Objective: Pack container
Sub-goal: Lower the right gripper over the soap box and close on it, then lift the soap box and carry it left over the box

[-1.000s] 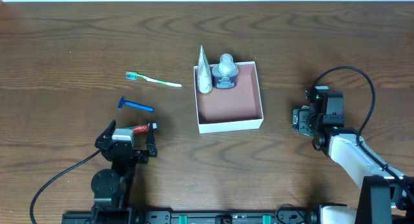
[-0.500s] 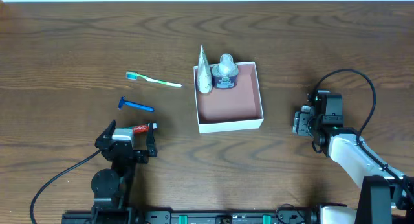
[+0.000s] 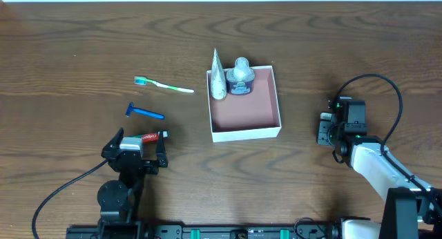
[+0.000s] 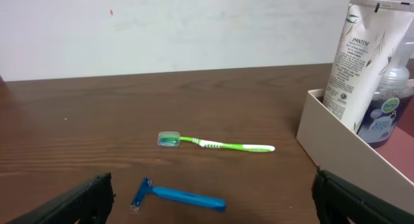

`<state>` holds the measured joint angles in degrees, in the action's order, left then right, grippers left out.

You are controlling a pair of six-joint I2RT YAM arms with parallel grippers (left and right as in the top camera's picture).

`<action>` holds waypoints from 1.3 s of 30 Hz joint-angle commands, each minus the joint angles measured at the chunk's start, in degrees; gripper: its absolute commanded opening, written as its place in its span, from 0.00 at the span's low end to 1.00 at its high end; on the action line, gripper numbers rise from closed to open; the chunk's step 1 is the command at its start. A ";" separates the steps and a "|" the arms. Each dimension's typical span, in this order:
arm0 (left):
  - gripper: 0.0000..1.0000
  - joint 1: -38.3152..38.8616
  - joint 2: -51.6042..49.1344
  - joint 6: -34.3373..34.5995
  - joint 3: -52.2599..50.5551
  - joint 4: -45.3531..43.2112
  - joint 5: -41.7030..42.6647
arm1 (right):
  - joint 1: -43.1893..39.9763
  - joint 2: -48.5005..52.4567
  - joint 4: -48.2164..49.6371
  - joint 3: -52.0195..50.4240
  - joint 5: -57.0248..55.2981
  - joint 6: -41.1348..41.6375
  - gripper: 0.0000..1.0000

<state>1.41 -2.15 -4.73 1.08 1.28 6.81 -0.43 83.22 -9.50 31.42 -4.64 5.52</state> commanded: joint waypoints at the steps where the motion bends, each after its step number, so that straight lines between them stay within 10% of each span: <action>1: 0.98 0.24 -0.07 -0.15 -0.85 2.14 0.48 | -0.70 0.33 0.07 0.85 1.68 0.17 0.56; 19: 0.98 0.24 -0.07 -0.15 -0.85 2.14 0.48 | -0.70 -4.96 -11.19 17.57 13.18 -6.16 0.58; 29: 0.98 0.24 -0.07 -0.15 -0.85 2.14 0.48 | -0.70 7.21 -12.04 17.53 10.47 -9.05 0.79; 39: 0.98 0.24 -0.07 -0.15 -0.85 2.14 0.48 | -0.70 14.62 -13.53 17.53 10.47 -9.03 0.77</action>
<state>1.41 -2.15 -4.73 1.08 1.28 6.81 -0.43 96.57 -22.61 48.69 5.96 -2.61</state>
